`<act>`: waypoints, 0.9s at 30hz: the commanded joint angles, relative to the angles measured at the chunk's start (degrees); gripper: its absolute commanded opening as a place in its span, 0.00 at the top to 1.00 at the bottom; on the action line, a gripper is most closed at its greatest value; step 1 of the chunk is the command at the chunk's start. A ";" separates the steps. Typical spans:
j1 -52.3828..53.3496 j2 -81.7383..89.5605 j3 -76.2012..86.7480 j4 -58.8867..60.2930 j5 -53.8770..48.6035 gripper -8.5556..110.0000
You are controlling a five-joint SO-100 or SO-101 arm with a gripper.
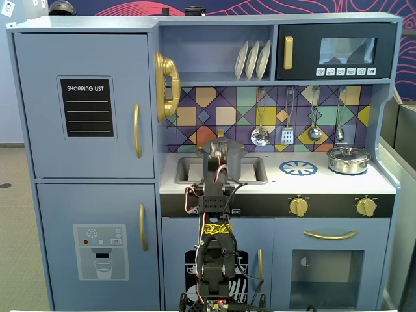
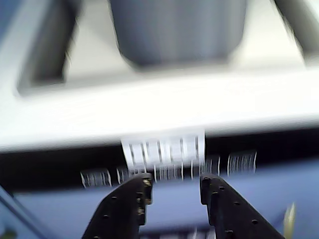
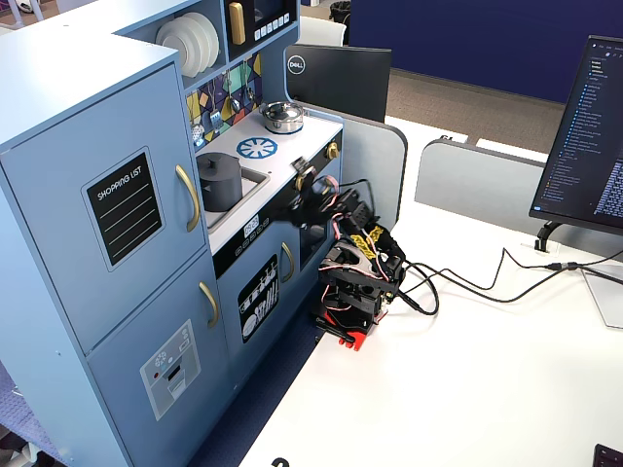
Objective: Pick up the lid from the counter and put it on the gray recipient
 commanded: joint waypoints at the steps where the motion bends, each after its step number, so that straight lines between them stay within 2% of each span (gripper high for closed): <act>1: 1.85 1.05 8.70 -2.11 1.05 0.93; 5: 2.11 5.01 23.99 -6.59 -1.23 0.93; 11: 2.81 9.32 37.53 -2.99 -6.68 0.93; 14: 3.60 9.32 39.99 1.49 -9.14 0.93; 22: 3.43 9.40 40.08 18.81 -6.86 0.93; 27: 4.13 9.40 40.08 19.69 0.44 0.93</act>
